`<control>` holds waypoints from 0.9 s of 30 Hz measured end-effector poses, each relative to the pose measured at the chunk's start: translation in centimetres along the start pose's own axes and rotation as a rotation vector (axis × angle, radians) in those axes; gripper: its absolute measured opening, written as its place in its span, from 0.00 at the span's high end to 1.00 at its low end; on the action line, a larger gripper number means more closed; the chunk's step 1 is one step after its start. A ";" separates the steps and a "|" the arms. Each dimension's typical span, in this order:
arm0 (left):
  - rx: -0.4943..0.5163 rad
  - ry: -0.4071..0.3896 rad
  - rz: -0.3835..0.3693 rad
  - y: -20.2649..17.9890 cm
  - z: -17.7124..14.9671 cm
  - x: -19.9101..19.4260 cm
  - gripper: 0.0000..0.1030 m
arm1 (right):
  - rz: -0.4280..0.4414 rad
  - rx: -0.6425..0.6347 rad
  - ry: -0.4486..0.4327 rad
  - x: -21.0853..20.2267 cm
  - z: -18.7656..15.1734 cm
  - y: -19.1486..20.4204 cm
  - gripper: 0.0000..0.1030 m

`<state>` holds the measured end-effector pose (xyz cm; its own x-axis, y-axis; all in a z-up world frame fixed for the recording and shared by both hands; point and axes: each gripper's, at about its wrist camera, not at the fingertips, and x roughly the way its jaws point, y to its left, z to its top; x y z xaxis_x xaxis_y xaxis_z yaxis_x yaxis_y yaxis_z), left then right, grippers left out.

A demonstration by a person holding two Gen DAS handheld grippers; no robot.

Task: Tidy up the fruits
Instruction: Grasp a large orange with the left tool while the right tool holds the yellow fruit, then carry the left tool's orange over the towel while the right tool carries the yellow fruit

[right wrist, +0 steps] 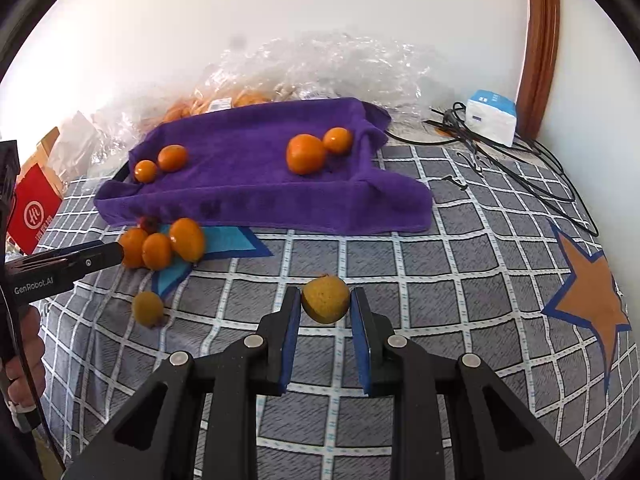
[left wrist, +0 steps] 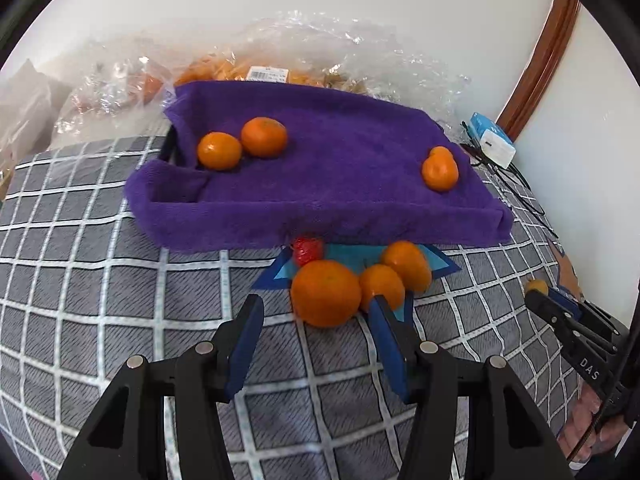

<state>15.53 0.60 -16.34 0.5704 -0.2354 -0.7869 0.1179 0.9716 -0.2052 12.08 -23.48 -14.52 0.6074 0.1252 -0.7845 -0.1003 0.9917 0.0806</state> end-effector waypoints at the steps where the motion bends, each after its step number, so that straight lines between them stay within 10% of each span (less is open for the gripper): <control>1: 0.000 0.008 -0.001 0.0 0.1 0.3 0.50 | 0.002 0.004 0.001 0.1 0.1 -0.1 0.76; 27: -0.057 -0.030 -0.021 2.2 0.3 -1.9 0.63 | 0.012 0.019 -0.001 0.0 2.0 1.7 0.76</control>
<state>14.92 3.17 -15.13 0.5923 -0.2537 -0.7647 0.0837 0.9634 -0.2547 13.51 -21.76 -13.17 0.6072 0.1370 -0.7826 -0.0922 0.9905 0.1018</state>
